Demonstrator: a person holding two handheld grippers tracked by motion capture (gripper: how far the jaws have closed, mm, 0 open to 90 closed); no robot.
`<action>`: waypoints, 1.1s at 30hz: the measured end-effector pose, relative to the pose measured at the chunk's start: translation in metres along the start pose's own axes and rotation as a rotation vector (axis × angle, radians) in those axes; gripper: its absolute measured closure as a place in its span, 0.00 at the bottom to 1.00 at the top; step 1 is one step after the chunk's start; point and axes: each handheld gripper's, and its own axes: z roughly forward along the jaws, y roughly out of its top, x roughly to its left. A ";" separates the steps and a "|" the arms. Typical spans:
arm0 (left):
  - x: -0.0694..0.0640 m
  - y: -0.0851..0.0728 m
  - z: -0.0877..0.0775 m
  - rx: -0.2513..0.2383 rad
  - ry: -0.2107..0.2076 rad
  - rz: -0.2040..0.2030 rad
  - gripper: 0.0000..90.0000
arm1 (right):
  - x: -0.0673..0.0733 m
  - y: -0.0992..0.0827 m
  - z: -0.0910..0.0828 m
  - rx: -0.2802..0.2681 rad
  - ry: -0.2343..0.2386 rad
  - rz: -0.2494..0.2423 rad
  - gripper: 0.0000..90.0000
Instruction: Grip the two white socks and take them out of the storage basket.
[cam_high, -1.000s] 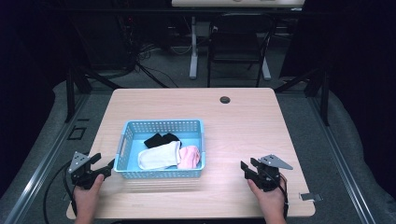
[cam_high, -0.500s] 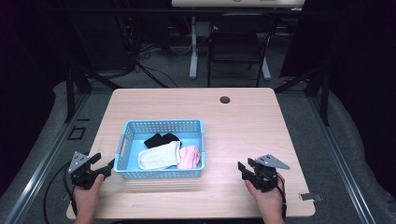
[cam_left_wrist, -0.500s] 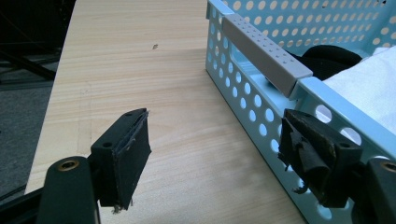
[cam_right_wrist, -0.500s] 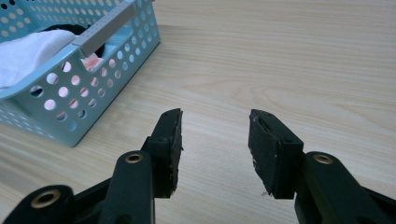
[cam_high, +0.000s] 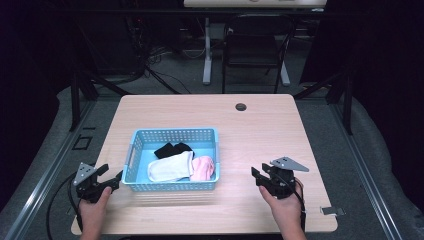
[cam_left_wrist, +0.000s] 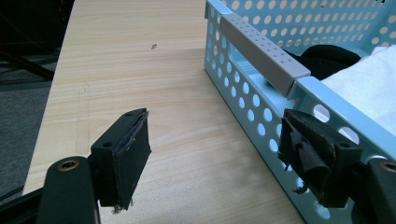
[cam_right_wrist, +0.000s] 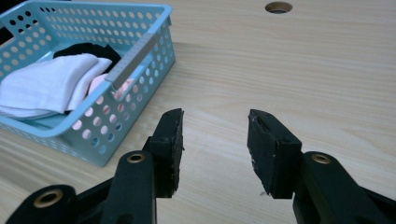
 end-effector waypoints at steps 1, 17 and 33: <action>0.000 0.000 0.000 0.002 0.002 0.002 0.27 | 0.003 0.006 0.000 0.000 0.009 -0.002 0.61; 0.000 0.000 -0.001 -0.002 0.001 -0.002 0.27 | 0.045 0.057 0.017 0.062 0.064 -0.119 0.61; 0.001 0.001 -0.001 -0.011 0.000 -0.005 0.27 | 0.097 0.090 0.062 0.162 0.174 -0.167 0.63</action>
